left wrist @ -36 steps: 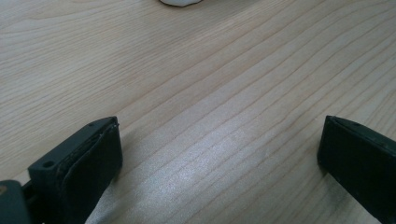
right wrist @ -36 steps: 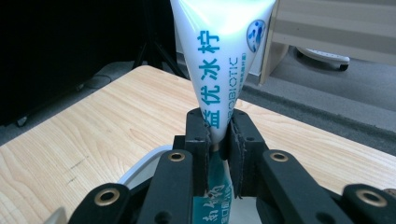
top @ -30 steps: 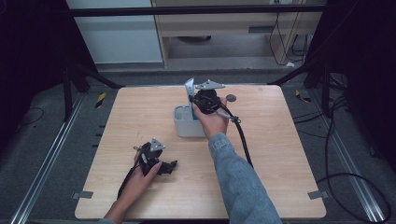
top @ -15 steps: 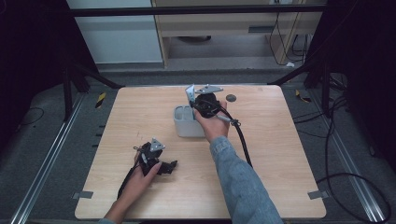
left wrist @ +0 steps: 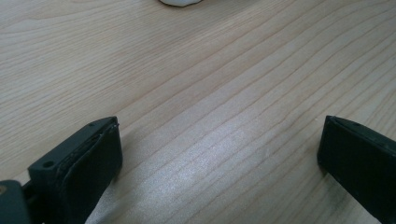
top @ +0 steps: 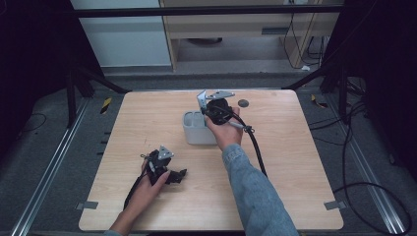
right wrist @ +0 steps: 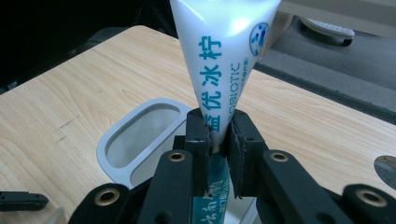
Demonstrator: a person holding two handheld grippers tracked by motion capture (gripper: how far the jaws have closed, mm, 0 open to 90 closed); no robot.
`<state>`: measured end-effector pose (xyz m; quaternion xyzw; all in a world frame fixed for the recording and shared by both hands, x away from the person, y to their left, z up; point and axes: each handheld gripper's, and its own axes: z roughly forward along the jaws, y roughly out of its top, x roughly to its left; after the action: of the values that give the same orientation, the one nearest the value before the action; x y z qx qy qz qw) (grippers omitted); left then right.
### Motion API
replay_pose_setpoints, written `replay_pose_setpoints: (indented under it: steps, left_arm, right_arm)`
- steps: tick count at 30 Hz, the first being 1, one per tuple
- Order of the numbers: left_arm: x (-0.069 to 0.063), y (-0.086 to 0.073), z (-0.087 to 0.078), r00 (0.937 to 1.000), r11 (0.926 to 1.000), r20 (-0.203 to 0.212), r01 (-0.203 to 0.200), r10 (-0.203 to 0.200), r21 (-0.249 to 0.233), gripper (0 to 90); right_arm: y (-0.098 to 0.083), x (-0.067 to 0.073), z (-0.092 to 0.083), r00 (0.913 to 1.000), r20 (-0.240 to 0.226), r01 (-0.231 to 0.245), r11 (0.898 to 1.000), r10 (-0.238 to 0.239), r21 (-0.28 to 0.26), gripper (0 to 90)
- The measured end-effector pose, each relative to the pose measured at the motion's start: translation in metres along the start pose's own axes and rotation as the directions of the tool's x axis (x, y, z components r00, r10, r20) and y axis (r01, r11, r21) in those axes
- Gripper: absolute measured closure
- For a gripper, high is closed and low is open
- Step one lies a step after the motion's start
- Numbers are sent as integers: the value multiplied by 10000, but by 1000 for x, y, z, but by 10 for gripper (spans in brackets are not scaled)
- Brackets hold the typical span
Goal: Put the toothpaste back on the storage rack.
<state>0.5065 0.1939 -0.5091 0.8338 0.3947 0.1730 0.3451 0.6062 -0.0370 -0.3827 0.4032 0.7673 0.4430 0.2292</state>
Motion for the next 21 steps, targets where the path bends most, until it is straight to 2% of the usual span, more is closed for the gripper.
replay_pose_setpoints:
  steps: [21]
  left_arm:
    - [0,0,0,10000,10000,8,7,-7,7,0]
  right_arm:
    - [-6,2,4,10000,-20,69,9996,-69,288,794]
